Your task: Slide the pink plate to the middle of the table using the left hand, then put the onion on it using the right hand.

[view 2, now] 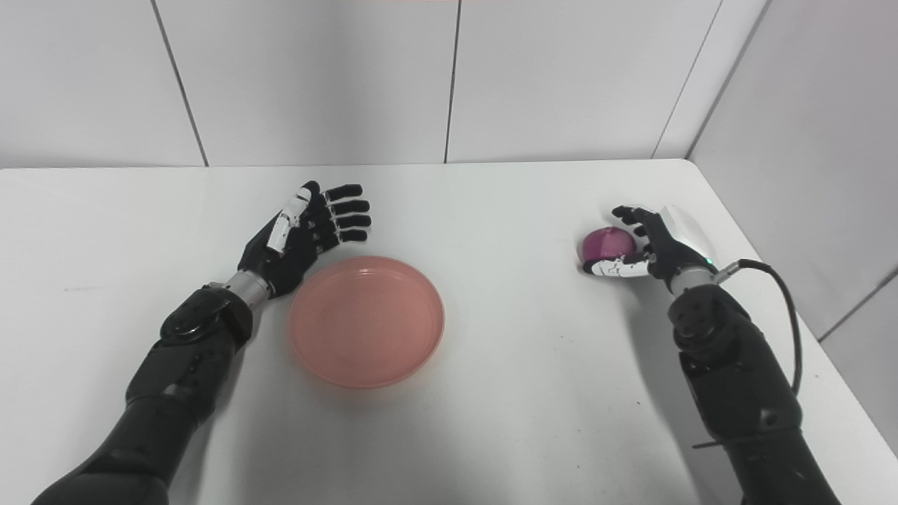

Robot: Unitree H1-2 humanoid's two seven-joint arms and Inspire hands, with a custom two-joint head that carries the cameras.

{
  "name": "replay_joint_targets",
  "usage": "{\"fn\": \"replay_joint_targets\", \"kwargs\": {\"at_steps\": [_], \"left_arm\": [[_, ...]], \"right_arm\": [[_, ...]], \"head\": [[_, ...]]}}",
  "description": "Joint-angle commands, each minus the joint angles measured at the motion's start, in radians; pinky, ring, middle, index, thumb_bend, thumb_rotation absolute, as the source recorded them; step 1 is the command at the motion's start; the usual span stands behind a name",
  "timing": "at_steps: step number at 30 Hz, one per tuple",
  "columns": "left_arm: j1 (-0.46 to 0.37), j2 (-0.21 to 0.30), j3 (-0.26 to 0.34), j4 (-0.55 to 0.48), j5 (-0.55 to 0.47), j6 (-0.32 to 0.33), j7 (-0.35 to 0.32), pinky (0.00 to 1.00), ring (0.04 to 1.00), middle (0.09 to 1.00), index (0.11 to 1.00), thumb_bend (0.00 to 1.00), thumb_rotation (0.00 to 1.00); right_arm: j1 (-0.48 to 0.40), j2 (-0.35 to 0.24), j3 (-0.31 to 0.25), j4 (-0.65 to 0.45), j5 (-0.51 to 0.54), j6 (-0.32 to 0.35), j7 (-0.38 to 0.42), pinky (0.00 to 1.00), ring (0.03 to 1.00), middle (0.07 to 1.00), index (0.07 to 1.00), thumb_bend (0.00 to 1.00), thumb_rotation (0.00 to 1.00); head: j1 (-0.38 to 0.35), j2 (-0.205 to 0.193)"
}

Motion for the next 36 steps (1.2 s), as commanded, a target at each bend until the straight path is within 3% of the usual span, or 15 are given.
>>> {"fn": "replay_joint_targets", "kwargs": {"at_steps": [1,14,25,36], "left_arm": [[-0.005,0.004,-0.002,0.008,0.007,0.009,-0.001,0.68,0.705,0.713,0.692,0.36,1.00],[-0.004,0.004,-0.002,0.002,0.005,0.011,-0.003,0.68,0.706,0.713,0.694,0.35,1.00],[-0.004,0.001,-0.002,0.001,0.006,0.014,0.004,0.69,0.707,0.713,0.690,0.35,1.00],[0.003,0.000,-0.002,-0.013,0.005,0.020,0.004,0.68,0.707,0.712,0.691,0.35,1.00]], "right_arm": [[-0.027,-0.031,-0.007,-0.015,0.007,-0.027,-0.005,0.74,0.810,0.830,0.826,0.99,0.27],[-0.035,-0.050,0.022,-0.027,0.004,0.001,0.035,0.68,0.748,0.784,0.793,0.95,0.34],[-0.045,-0.061,0.027,-0.040,0.005,0.004,0.058,0.66,0.723,0.757,0.758,0.95,0.26],[-0.063,-0.087,0.073,-0.057,-0.046,0.073,0.134,0.66,0.722,0.750,0.752,0.96,0.26]], "head": [[0.000,0.000],[0.001,0.001],[0.002,0.004],[0.001,0.007]]}}
